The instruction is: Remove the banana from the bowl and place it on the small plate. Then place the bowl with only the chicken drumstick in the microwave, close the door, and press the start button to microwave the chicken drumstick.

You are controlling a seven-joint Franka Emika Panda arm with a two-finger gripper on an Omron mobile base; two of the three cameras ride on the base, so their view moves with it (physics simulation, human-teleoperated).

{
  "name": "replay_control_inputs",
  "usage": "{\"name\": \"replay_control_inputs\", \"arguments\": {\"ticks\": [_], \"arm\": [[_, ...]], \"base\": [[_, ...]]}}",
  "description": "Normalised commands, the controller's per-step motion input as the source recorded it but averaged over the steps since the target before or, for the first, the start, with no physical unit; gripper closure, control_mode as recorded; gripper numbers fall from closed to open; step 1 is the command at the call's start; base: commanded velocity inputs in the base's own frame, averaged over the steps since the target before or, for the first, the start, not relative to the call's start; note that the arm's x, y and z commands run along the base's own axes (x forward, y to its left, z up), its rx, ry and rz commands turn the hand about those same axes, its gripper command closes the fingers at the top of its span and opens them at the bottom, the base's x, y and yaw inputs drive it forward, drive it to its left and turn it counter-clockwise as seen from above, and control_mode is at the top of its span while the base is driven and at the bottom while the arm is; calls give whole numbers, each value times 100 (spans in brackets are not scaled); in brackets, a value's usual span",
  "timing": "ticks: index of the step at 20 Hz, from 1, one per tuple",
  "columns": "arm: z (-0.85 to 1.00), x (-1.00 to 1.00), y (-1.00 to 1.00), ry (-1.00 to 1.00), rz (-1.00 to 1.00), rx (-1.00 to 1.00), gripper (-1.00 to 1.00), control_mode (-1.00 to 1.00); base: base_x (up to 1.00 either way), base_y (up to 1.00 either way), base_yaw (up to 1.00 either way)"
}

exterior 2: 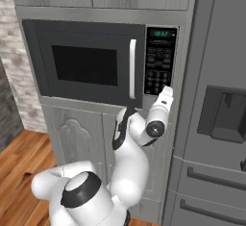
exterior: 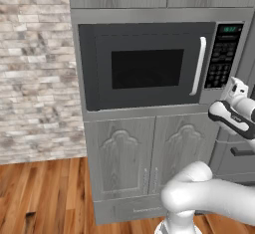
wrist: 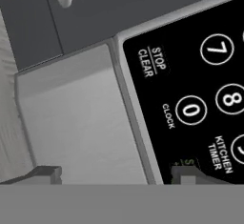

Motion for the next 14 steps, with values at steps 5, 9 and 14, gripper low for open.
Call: {"name": "replay_control_inputs", "arguments": {"ticks": [5, 9, 14], "arm": [[-9, 29, -10, 0, 0, 1, -100, -100], [-10, 25, -9, 0, 0, 1, -100, -100], [-14, 21, -4, 0, 0, 0, -100, -100]], "base": [[0, 0, 0], [0, 0, 0], [0, 0, 0]]}}
